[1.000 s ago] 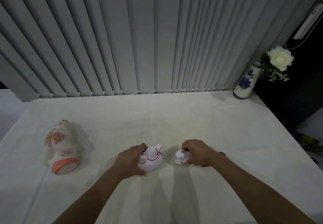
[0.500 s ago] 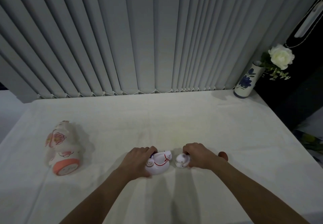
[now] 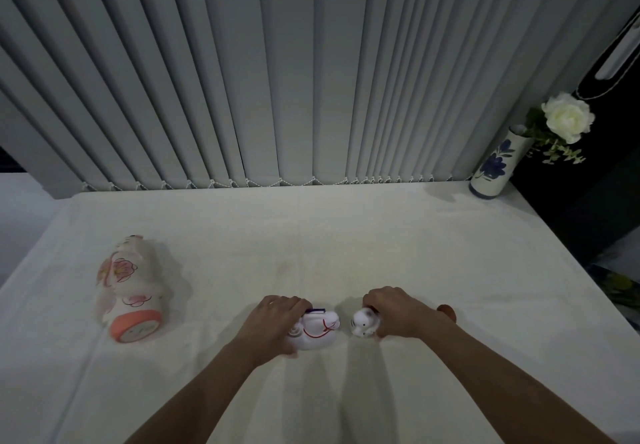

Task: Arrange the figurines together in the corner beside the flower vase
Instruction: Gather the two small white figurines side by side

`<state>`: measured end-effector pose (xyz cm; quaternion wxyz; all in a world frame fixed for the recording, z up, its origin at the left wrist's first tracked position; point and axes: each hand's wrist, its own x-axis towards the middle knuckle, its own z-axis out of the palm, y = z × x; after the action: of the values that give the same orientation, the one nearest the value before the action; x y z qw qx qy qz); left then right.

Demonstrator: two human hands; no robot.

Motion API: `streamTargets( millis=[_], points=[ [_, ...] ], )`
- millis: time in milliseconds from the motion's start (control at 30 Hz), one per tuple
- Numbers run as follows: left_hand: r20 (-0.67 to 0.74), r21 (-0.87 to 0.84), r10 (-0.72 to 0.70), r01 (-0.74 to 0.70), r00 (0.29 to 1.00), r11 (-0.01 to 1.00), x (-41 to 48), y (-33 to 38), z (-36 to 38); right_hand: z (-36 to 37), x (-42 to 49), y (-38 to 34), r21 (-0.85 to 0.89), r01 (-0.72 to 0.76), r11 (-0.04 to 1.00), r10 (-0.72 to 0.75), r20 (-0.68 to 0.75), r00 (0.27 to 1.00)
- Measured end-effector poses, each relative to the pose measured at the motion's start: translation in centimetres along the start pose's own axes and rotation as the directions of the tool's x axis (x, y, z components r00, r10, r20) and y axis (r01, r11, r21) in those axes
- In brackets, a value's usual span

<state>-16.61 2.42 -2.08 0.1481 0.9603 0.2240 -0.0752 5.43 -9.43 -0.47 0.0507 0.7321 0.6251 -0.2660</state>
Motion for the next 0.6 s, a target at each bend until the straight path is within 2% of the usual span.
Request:
streamTargets(
  millis=[200, 433, 600],
  points=[
    [-0.016, 0.008, 0.000, 0.001, 1.000, 1.000, -0.05, 0.00, 0.20, 0.14, -0.08, -0.07, -0.037, 0.031, 0.999, -0.031, -0.002, 1.000],
    [-0.015, 0.007, 0.001, -0.001, 1.000, 1.000, 0.02, -0.24, 0.61, 0.59, -0.09, 0.18, 0.009, 0.023, 1.000, -0.023, -0.004, 1.000],
    [-0.030, -0.011, -0.001, 0.001, 1.000, 1.000, -0.13, -0.53, 0.90, 0.87, -0.14, 0.36, 0.024, 0.018, 1.000, -0.019, 0.048, 0.999]
  ],
)
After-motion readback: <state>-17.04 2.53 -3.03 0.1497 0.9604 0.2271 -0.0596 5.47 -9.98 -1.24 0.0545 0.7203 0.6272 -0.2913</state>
